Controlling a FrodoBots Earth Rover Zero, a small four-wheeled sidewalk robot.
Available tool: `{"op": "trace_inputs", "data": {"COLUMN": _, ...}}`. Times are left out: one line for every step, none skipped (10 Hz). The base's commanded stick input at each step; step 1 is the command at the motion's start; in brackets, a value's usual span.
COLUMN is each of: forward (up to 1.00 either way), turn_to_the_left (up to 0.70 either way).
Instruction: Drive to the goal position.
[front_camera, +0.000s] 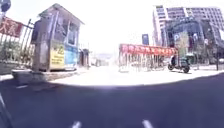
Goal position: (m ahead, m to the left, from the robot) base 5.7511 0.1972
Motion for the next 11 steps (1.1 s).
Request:
{"op": "trace_inputs", "data": {"forward": 0.45, "turn_to_the_left": 0.00}}
{"op": "trace_inputs", "data": {"forward": 0.45, "turn_to_the_left": 0.00}}
{"op": "trace_inputs", "data": {"forward": 0.45, "turn_to_the_left": 0.00}}
{"op": "trace_inputs", "data": {"forward": 0.45, "turn_to_the_left": 0.00}}
{"op": "trace_inputs", "data": {"forward": 0.45, "turn_to_the_left": 0.00}}
{"op": "trace_inputs", "data": {"forward": 0.61, "turn_to_the_left": 0.00}}
{"op": "trace_inputs", "data": {"forward": 0.70, "turn_to_the_left": 0.00}}
{"op": "trace_inputs", "data": {"forward": 0.70, "turn_to_the_left": 0.00}}
{"op": "trace_inputs", "data": {"forward": 0.70, "turn_to_the_left": 0.00}}
{"op": "trace_inputs", "data": {"forward": 0.70, "turn_to_the_left": 0.00}}
{"op": "trace_inputs", "data": {"forward": 0.70, "turn_to_the_left": 0.00}}
